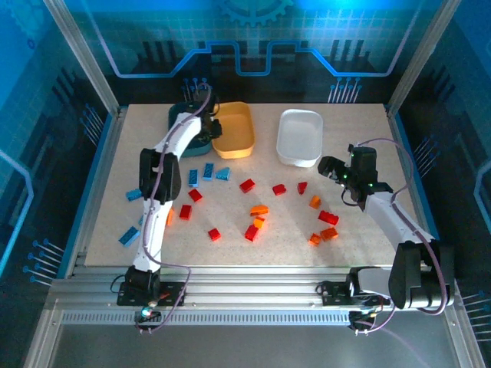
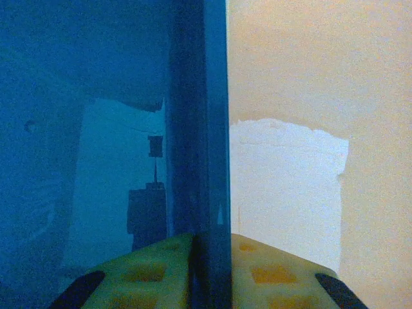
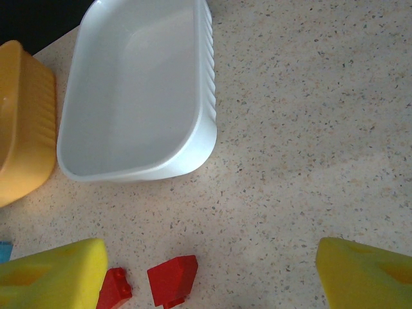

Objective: Sort the legos into containers by color

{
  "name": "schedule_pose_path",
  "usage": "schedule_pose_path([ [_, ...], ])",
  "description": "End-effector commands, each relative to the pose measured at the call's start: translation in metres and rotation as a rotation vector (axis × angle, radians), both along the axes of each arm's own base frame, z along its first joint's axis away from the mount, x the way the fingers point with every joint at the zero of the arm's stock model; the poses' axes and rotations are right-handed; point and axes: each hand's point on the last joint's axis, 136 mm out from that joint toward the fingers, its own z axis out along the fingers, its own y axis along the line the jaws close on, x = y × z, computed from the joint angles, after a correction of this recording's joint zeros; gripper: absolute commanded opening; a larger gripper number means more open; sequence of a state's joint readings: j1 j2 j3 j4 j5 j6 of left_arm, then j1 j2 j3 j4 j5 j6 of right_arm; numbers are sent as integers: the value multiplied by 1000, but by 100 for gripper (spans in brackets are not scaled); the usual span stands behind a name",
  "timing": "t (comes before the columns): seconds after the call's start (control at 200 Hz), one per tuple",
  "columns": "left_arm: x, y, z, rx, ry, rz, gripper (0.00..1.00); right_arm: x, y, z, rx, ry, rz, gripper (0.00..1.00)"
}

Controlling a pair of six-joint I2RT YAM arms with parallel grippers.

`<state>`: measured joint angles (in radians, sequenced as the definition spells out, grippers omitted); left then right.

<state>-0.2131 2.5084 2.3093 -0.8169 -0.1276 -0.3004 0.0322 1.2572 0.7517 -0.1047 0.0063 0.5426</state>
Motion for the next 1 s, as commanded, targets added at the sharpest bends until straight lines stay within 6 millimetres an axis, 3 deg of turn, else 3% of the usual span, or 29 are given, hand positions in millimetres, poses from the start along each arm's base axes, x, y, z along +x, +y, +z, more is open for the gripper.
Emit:
schedule_pose_path([
  [0.0, -16, -27, 6, 30, 27, -102, 21, 2, 6, -2, -3, 22, 28, 85],
  [0.16, -26, -49, 7, 88, 27, -187, 22, 11, 11, -7, -20, 58, 74, 85],
  [0.45, -36, -52, 3, 95, 36, -202, 31, 47, 32, -3, -44, 143, 238, 82],
  [0.555, -38, -52, 7, 86, 30, -189, 31, 57, 39, -13, -58, 198, 285, 80],
  [0.835, -35, -54, 9, 43, 18, -115, 31, 93, 25, -52, -135, 333, 246, 75],
  [0.995, -31, -57, 9, 17, 17, -93, 33, 105, 26, -72, -144, 396, 255, 62],
])
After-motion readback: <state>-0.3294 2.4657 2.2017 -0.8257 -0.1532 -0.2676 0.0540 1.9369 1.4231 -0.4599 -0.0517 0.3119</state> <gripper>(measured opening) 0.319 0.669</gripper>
